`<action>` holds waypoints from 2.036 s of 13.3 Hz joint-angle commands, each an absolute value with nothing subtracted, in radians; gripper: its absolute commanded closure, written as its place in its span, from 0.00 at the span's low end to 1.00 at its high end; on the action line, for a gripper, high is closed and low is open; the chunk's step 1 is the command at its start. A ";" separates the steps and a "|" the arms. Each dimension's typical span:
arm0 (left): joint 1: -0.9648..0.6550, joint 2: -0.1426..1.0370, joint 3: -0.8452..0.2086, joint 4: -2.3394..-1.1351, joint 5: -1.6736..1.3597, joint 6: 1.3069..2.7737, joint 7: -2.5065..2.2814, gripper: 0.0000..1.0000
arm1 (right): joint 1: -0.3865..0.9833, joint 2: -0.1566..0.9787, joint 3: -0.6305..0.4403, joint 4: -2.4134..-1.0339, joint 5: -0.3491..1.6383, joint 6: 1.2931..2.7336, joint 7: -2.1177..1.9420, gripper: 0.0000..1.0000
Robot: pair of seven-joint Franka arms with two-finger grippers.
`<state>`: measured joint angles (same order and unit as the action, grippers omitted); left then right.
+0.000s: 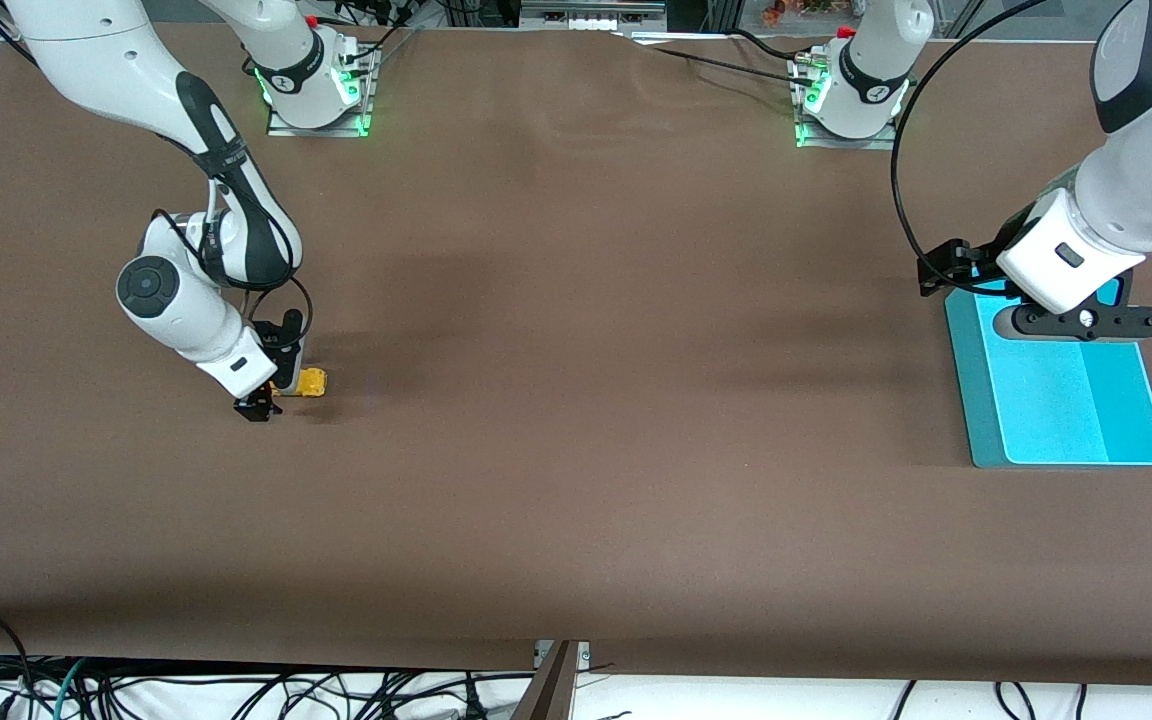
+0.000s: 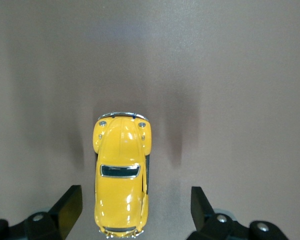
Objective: Wind and store yellow beetle car
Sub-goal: 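Move the open right gripper over the yellow beetle car, then lower the right gripper and close it on the yellow car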
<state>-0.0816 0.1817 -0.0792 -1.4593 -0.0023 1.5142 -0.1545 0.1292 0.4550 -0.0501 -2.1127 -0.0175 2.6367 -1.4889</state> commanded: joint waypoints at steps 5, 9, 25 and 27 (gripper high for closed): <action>-0.084 0.195 -0.080 -1.433 -0.014 1.508 -0.166 0.00 | 0.123 0.405 -0.046 -2.161 -0.011 2.645 -1.506 0.49; -0.084 0.195 -0.080 -1.433 -0.014 1.508 -0.166 0.00 | 0.121 0.408 -0.046 -2.161 -0.003 2.642 -1.502 0.71; -0.084 0.193 -0.081 -1.433 -0.015 1.506 -0.166 0.00 | 0.037 0.460 -0.044 -2.161 0.032 2.646 -1.516 0.76; -0.084 0.195 -0.081 -1.433 -0.015 1.506 -0.166 0.00 | 0.012 0.469 -0.043 -2.155 0.032 2.648 -1.552 0.76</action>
